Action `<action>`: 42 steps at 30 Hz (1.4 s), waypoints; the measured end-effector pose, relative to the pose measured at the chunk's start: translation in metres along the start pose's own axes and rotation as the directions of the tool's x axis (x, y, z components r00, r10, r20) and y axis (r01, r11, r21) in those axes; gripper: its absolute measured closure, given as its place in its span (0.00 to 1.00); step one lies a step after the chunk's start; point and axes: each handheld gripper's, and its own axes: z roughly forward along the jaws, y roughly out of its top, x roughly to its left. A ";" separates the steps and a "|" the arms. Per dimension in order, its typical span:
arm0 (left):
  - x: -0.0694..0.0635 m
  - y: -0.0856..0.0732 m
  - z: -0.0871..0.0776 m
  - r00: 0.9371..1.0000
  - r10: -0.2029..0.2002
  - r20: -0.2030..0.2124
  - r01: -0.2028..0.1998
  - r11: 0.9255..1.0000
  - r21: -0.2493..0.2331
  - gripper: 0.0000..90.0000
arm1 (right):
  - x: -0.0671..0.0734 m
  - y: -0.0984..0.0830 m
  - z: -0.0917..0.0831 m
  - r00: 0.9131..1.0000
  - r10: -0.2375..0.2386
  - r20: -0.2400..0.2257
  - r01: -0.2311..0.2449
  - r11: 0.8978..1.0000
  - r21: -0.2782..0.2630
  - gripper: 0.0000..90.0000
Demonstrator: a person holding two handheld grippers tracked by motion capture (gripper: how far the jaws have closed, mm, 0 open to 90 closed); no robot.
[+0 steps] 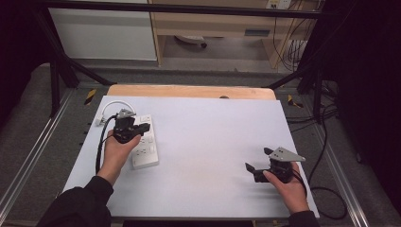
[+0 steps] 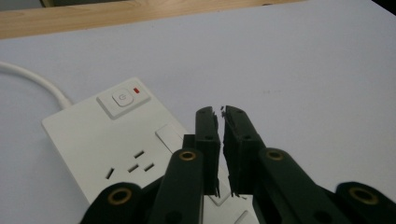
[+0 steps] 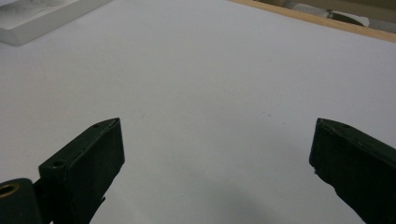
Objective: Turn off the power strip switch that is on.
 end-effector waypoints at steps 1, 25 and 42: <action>0.000 -0.001 0.000 1.000 -0.004 0.004 0.004 1.000 0.006 0.94 | 0.000 0.000 0.000 1.000 0.001 0.000 -0.001 1.000 0.001 0.04; -0.002 -0.015 0.012 1.000 -0.004 0.024 0.002 0.997 0.078 1.00 | 0.000 0.000 0.000 1.000 0.001 -0.003 -0.001 1.000 0.003 0.04; -0.003 -0.026 0.021 1.000 -0.015 0.024 0.012 0.994 0.112 1.00 | 0.001 0.000 0.001 1.000 -0.002 -0.007 0.002 1.000 0.009 0.04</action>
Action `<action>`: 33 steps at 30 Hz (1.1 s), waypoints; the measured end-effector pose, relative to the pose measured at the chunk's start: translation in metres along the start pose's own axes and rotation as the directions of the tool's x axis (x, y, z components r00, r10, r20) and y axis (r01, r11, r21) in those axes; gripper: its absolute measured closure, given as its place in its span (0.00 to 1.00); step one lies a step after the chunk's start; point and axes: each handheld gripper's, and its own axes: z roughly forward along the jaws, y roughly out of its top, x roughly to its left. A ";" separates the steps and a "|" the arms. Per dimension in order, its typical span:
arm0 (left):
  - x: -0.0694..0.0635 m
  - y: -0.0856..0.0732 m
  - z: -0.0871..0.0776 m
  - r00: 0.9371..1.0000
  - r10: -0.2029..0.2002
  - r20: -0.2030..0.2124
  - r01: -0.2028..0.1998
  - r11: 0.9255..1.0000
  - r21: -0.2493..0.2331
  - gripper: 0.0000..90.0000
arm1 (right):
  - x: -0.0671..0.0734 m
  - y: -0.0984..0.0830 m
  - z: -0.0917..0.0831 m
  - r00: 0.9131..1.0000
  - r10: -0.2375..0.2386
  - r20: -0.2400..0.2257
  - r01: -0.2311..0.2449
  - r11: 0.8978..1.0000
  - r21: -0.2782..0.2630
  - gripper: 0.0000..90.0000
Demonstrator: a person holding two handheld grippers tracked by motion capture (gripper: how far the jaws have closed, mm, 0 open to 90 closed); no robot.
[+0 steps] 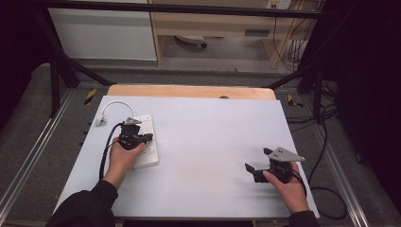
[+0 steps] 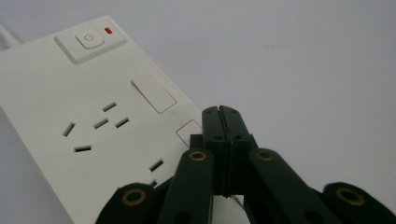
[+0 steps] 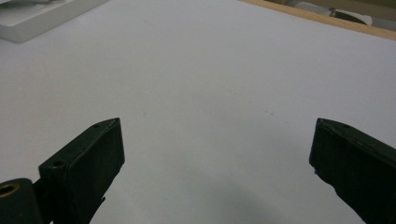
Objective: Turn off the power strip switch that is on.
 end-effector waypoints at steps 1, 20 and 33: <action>0.000 -0.001 0.001 1.000 -0.002 -0.002 0.002 1.000 -0.003 1.00 | 0.000 0.000 0.000 1.000 -0.001 0.000 0.001 1.000 0.000 0.04; 0.000 -0.006 -0.002 1.000 0.003 0.000 -0.003 1.000 -0.013 1.00 | 0.000 0.000 0.001 1.000 -0.001 -0.003 0.001 1.000 0.007 0.04; -0.003 -0.007 -0.002 1.000 0.010 0.003 -0.009 1.000 -0.018 1.00 | 0.000 0.000 0.001 1.000 -0.003 -0.004 0.003 1.000 0.006 0.04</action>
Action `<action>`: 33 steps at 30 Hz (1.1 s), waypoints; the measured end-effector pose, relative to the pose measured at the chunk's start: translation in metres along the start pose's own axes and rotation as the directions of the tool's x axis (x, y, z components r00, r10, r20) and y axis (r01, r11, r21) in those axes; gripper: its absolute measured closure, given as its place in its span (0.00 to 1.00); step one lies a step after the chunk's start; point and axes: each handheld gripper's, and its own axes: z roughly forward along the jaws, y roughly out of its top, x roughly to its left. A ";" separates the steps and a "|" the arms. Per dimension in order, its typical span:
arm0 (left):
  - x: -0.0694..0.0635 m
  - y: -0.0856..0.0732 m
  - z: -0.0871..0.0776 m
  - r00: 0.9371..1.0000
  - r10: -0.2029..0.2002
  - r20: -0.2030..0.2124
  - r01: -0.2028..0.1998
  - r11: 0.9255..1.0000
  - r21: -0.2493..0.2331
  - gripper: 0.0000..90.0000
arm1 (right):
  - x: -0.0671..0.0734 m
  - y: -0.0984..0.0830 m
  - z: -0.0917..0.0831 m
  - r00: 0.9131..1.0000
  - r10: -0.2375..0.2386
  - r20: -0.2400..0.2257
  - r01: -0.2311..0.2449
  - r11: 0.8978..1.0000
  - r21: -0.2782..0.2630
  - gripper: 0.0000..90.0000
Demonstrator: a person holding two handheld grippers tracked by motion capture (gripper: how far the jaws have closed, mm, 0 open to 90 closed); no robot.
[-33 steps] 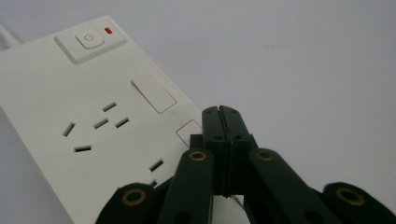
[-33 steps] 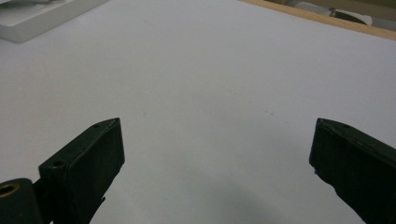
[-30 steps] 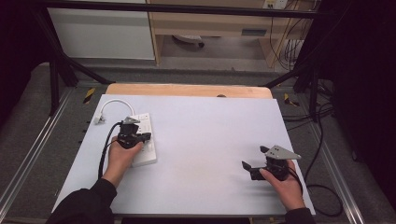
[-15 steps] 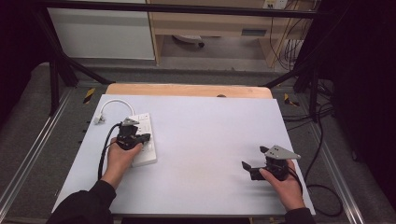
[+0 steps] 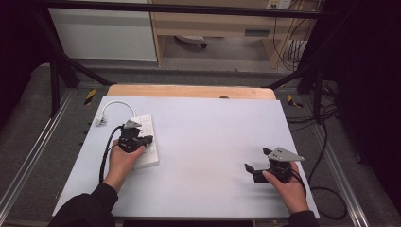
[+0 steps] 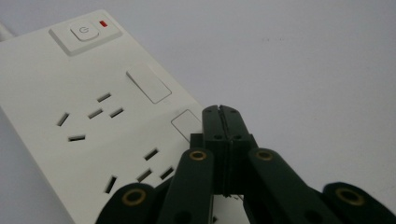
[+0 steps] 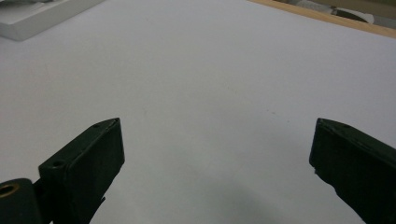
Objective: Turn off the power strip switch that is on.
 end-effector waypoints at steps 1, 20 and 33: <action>0.000 0.000 0.000 1.000 0.003 -0.001 -0.003 1.000 0.001 1.00 | 0.000 0.000 0.000 1.000 0.000 0.001 0.000 1.000 -0.001 0.04; -0.001 -0.005 0.002 1.000 -0.009 0.017 0.010 1.000 -0.009 1.00 | 0.000 0.000 0.000 1.000 -0.001 -0.001 0.001 1.000 0.004 0.04; -0.001 -0.003 0.002 1.000 -0.012 0.016 0.012 1.000 -0.012 1.00 | 0.000 0.000 0.000 1.000 0.001 -0.003 -0.001 1.000 0.005 0.04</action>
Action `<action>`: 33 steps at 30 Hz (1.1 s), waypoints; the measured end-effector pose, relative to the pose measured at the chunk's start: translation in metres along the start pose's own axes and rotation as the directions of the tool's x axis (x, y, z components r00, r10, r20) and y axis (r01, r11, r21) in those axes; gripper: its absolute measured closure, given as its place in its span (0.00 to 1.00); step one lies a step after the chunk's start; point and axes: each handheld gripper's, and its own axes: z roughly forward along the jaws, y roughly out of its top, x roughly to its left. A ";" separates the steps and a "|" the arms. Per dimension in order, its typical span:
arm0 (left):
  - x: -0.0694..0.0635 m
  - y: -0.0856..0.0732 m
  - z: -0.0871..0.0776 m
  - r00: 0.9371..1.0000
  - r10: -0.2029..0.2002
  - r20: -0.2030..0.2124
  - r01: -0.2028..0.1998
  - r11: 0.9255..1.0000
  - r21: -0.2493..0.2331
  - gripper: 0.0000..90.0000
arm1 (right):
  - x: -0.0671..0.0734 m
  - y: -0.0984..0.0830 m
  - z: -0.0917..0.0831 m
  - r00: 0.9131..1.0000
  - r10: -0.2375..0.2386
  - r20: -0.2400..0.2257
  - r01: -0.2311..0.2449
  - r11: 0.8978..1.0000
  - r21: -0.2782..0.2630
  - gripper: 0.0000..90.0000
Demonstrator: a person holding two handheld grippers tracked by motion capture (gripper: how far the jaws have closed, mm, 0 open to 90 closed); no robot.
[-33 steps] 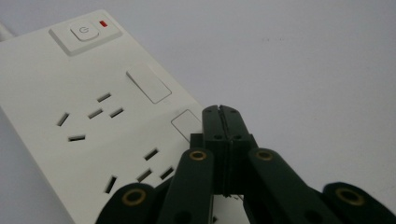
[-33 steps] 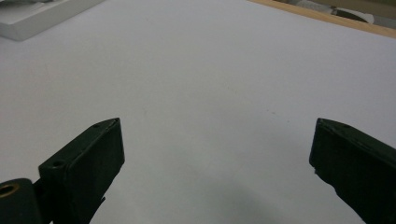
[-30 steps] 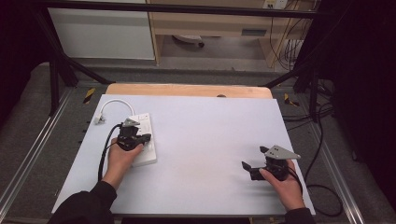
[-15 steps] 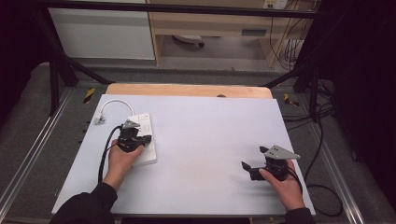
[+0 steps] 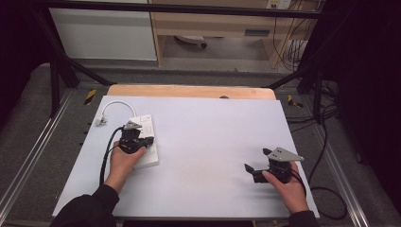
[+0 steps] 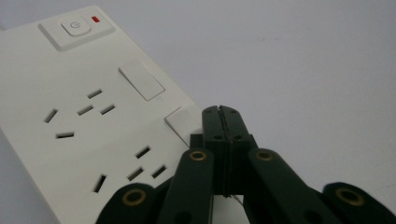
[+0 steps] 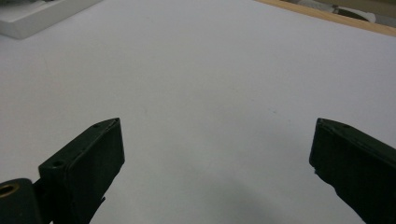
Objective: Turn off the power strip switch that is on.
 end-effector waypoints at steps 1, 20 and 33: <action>0.000 0.000 0.000 1.000 -0.002 0.000 0.002 1.000 -0.004 1.00 | 0.000 0.000 0.000 1.000 0.000 0.000 0.000 1.000 0.000 0.04; -0.007 0.007 -0.008 1.000 0.028 0.002 -0.028 0.999 -0.036 1.00 | 0.000 0.000 0.000 1.000 -0.002 0.000 0.002 1.000 0.002 0.04; -0.009 0.010 -0.010 0.999 0.032 -0.034 -0.034 0.998 -0.059 0.79 | 0.000 0.000 0.001 1.000 -0.005 -0.001 0.005 1.000 0.004 0.04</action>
